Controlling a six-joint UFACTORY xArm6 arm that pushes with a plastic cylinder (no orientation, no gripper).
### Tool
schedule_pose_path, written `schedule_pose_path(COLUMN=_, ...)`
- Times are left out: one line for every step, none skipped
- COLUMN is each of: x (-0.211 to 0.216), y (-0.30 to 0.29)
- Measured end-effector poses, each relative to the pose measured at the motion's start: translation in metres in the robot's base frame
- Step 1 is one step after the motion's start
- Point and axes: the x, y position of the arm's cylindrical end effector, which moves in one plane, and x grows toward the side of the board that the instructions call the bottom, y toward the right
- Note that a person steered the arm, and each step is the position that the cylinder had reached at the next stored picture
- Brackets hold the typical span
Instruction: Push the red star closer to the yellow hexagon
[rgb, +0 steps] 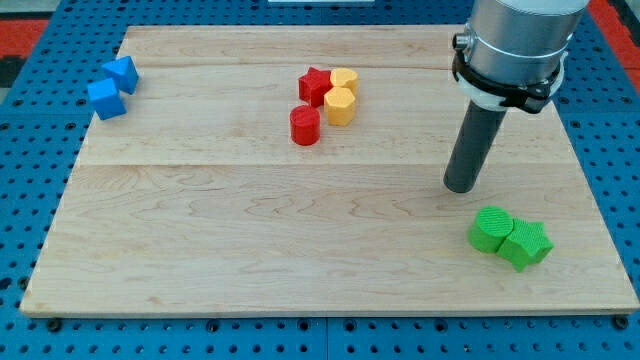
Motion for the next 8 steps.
schedule_pose_path(x=0.0, y=0.0)
schedule_pose_path(x=0.0, y=0.0)
schedule_pose_path(x=0.0, y=-0.021)
schedule_pose_path(x=-0.03, y=-0.056)
schedule_pose_path(x=-0.075, y=-0.07)
schedule_pose_path(x=-0.155, y=-0.076)
schedule_pose_path(x=-0.199, y=-0.099)
schedule_pose_path(x=-0.199, y=-0.147)
